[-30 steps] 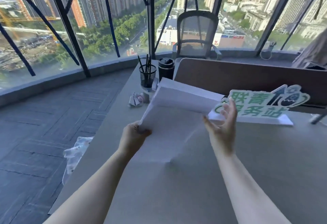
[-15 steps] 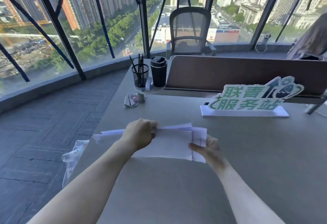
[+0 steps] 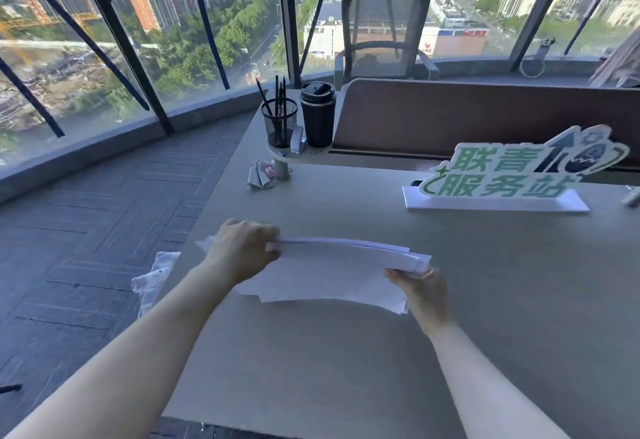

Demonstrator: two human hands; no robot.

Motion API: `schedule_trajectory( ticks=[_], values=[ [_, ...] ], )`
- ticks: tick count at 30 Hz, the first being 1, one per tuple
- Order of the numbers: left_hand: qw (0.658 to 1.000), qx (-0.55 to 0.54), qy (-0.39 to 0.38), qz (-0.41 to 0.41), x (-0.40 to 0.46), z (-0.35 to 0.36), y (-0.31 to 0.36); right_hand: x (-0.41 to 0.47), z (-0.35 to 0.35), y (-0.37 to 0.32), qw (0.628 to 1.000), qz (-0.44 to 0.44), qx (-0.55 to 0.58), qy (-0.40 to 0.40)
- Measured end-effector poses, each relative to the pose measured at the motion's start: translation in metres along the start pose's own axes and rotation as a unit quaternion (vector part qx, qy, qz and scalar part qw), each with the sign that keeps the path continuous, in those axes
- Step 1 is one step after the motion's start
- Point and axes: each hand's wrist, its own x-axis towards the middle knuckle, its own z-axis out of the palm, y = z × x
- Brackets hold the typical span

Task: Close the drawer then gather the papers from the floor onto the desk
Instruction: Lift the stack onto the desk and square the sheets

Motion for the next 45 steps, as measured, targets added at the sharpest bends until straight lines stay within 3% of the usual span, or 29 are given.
schedule_trajectory(
  ticks=[2,4,5,7,9,11,15,19,22,25,28,31,34,37,40,45],
  values=[
    [0.998,-0.015,0.001,-0.063,-0.009,-0.004,-0.031,0.003,-0.006,-0.003,1.0,-0.015,0.009,-0.009],
    [0.981,-0.134,0.002,-0.138,-0.019,-0.001,-0.058,0.005,-0.012,-0.003,0.999,-0.021,0.014,-0.024],
    [0.954,-0.244,0.011,-0.171,-0.023,0.002,-0.066,0.007,-0.014,-0.002,0.999,-0.02,0.02,-0.033],
    [0.862,-0.452,0.03,-0.228,-0.033,0.014,-0.07,0.01,-0.016,0.002,0.999,-0.015,0.026,-0.045],
    [0.8,-0.549,0.012,-0.243,-0.042,0.031,-0.062,0.01,-0.013,0.007,0.997,-0.002,0.015,-0.072],
    [0.769,-0.588,-0.016,-0.251,-0.046,0.052,-0.052,0.01,-0.005,0.01,0.994,0.017,0.008,-0.109],
    [0.769,-0.583,0.021,-0.263,-0.035,0.058,-0.027,0.014,0.01,0.008,0.998,0.005,0.003,-0.064],
    [0.736,-0.637,0.106,-0.205,-0.017,0.038,-0.021,0.014,0.007,-0.012,0.995,-0.059,0.07,-0.038],
    [0.746,-0.621,0.09,-0.222,-0.018,0.047,-0.024,0.007,0.012,-0.008,0.996,-0.051,0.06,-0.048],
    [0.712,-0.646,0.091,-0.259,-0.019,0.068,-0.021,0.009,0.016,0.001,0.997,-0.037,0.046,-0.041],
    [0.686,-0.659,0.138,-0.276,-0.012,0.069,-0.015,0.013,0.019,-0.013,0.988,-0.135,0.061,0.036],
    [0.696,-0.657,0.123,-0.261,-0.004,0.069,-0.009,0.014,0.029,-0.022,0.978,-0.204,0.003,0.036],
    [0.681,-0.662,0.151,-0.274,-0.001,0.068,-0.011,0.015,0.032,-0.021,0.973,-0.226,-0.017,0.052],
    [0.698,-0.657,0.128,-0.254,0.005,0.069,-0.013,0.021,0.032,-0.021,0.962,-0.248,-0.098,0.049],
    [0.704,-0.643,0.127,-0.275,0.01,0.075,-0.017,0.022,0.031,-0.026,0.956,-0.268,-0.101,0.059],
    [0.719,-0.624,0.08,-0.296,0.002,0.094,-0.022,0.025,0.027,-0.006,0.989,-0.129,-0.006,0.068]
  ],
)
